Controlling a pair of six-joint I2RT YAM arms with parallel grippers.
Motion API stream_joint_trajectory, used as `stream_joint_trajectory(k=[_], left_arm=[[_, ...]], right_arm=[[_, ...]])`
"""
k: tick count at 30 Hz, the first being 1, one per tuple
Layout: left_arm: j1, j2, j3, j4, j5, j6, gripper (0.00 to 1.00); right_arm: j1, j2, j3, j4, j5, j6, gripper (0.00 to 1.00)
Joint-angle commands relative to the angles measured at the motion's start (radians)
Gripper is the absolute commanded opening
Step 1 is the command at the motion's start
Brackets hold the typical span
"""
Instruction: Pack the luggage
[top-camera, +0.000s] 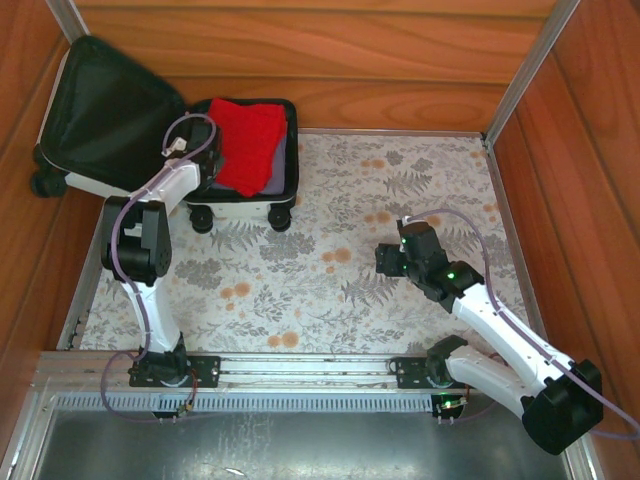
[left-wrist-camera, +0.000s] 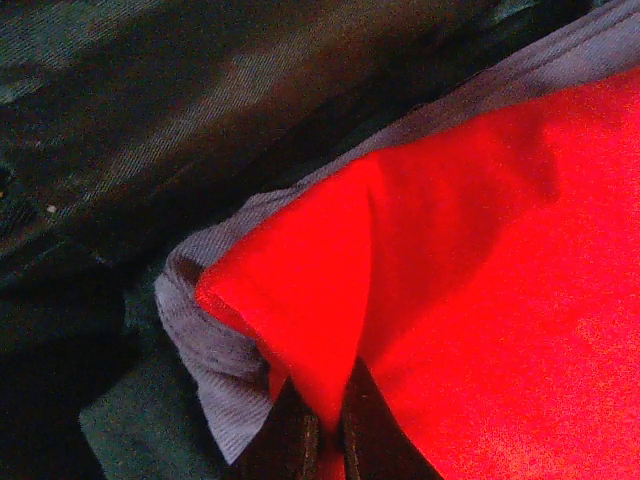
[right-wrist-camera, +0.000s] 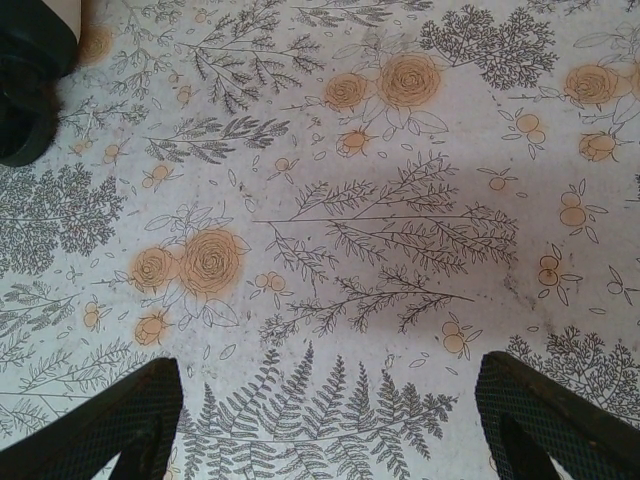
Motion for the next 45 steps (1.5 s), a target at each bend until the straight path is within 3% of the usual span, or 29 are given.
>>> stream_joint_trajectory(k=[1, 5, 6, 7, 8, 9, 11, 14, 19, 23, 25, 28, 30, 35, 40, 45], left_arm=[[-0.010, -0.047, -0.034, -0.019, -0.033, -0.066, 0.00], [-0.024, -0.058, -0.054, -0.012, -0.003, -0.084, 0.00], [-0.031, -0.061, -0.058, -0.010, -0.002, -0.084, 0.04], [-0.038, -0.064, -0.061, -0.009, -0.005, -0.084, 0.18], [-0.044, -0.071, -0.067, -0.008, -0.010, -0.082, 0.40], [-0.049, -0.079, -0.069, -0.008, -0.014, -0.074, 0.54], [-0.055, -0.096, -0.065, -0.009, -0.021, -0.008, 0.67], [-0.059, -0.151, -0.074, -0.012, -0.065, 0.110, 0.76], [-0.066, -0.329, -0.129, -0.019, -0.210, 0.380, 0.83], [-0.099, -0.520, -0.198, -0.022, -0.432, 0.641, 0.82], [-0.096, -0.621, -0.239, -0.044, -0.556, 0.703, 0.82], [-0.054, -0.748, -0.286, -0.072, -0.658, 0.775, 0.84], [0.032, -0.812, -0.295, -0.122, -0.643, 0.773, 0.84], [0.318, -0.861, -0.248, -0.249, -0.419, 0.782, 0.85], [0.379, -0.752, -0.165, -0.275, -0.316, 0.842, 0.86], [0.429, -0.616, -0.091, -0.281, -0.282, 0.842, 0.87]], right_arm=[[-0.006, -0.017, 0.006, 0.011, -0.013, -0.017, 0.81], [-0.007, -0.023, -0.001, 0.014, -0.021, -0.015, 0.82], [-0.007, -0.023, -0.002, 0.014, -0.024, -0.014, 0.82], [-0.006, -0.024, -0.001, 0.014, -0.026, -0.014, 0.82], [-0.007, -0.025, 0.000, 0.013, -0.030, -0.013, 0.82], [-0.007, -0.026, 0.002, 0.011, -0.030, -0.013, 0.81], [-0.006, -0.028, 0.004, 0.008, -0.033, -0.011, 0.82], [-0.006, -0.029, 0.011, 0.003, -0.034, -0.012, 0.82], [-0.006, -0.009, 0.035, 0.002, -0.031, -0.010, 0.82], [-0.006, 0.007, 0.039, 0.047, -0.081, -0.034, 0.83], [-0.006, 0.047, 0.059, 0.048, -0.102, -0.045, 0.83], [-0.007, 0.095, 0.086, 0.063, -0.125, -0.059, 0.83], [-0.006, 0.119, 0.107, 0.078, -0.139, -0.062, 0.83], [-0.007, 0.183, 0.145, 0.121, -0.192, -0.082, 0.83], [-0.007, 0.300, 0.239, 0.108, -0.229, -0.125, 0.83], [-0.004, 0.380, 0.355, 0.050, -0.277, -0.142, 0.83]])
